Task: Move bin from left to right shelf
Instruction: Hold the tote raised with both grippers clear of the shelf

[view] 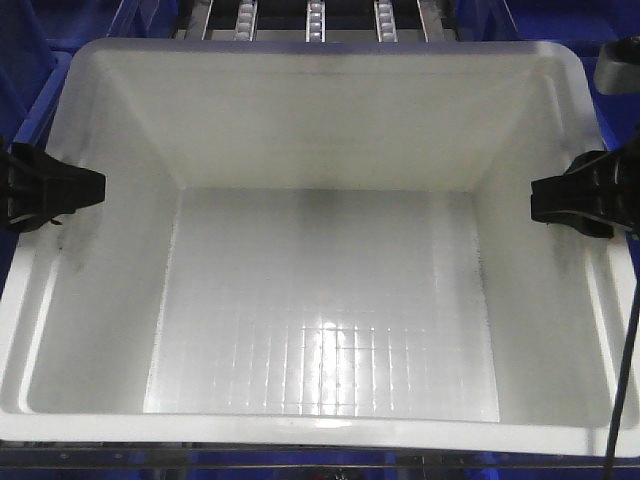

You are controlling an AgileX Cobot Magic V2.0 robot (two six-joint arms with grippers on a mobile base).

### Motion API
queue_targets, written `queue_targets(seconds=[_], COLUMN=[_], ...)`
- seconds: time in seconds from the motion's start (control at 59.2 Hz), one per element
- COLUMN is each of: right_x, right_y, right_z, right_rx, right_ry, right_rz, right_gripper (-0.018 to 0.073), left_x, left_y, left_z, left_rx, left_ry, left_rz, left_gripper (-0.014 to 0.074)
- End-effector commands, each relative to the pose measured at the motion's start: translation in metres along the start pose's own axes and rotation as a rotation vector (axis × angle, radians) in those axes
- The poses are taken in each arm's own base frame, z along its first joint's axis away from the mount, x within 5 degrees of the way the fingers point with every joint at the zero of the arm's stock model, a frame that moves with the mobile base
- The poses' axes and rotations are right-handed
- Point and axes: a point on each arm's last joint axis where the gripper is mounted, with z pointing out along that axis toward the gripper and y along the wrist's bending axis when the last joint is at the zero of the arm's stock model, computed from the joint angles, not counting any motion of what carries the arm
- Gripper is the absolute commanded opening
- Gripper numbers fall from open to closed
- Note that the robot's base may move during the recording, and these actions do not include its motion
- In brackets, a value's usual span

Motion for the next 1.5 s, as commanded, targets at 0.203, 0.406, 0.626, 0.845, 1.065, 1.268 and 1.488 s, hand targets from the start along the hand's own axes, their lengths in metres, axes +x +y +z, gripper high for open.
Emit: queue_targets(seconds=[0.203,0.406,0.626,0.845,1.065,1.268,1.488], right_x=[-0.0133,-0.0134,-0.0130,-0.0131,-0.0131,-0.0131,-0.0131], right_y=[0.0105,0.0105,0.0103,0.0104,0.0104,0.0104,0.0104], right_z=[-0.0204,-0.0205,-0.0204,-0.0204,-0.0204,-0.0204,-0.0204], right_rx=[-0.066,-0.066,-0.064,-0.065,-0.065,-0.065,-0.065], right_ry=[-0.142,-0.143,-0.139,-0.139,-0.139,-0.139,-0.139], right_rz=[-0.017,-0.017,-0.019,-0.019,-0.019,-0.019,-0.019], right_gripper=[-0.0004,-0.0004,-0.0004,-0.0004,-0.0004,-0.0004,-0.0004], left_x=[-0.0130,-0.0132,-0.0132,-0.0132,-0.0132,-0.0132,-0.0132], left_y=[-0.0179,-0.0179,-0.0178,-0.0179,-0.0179,-0.0179,-0.0179], left_z=[-0.0194,-0.0195,-0.0195,-0.0195,-0.0195,-0.0195,-0.0195], left_rx=[0.095,0.094,0.093,0.094,0.094,0.094,0.094], left_ry=[-0.101,-0.102,-0.103,-0.103,-0.103,-0.103,-0.103], left_rz=[0.001,0.001,0.003,0.002,0.002,0.002,0.002], left_gripper=[-0.0004,-0.0004,-0.0004,-0.0004,-0.0004,-0.0004,-0.0004])
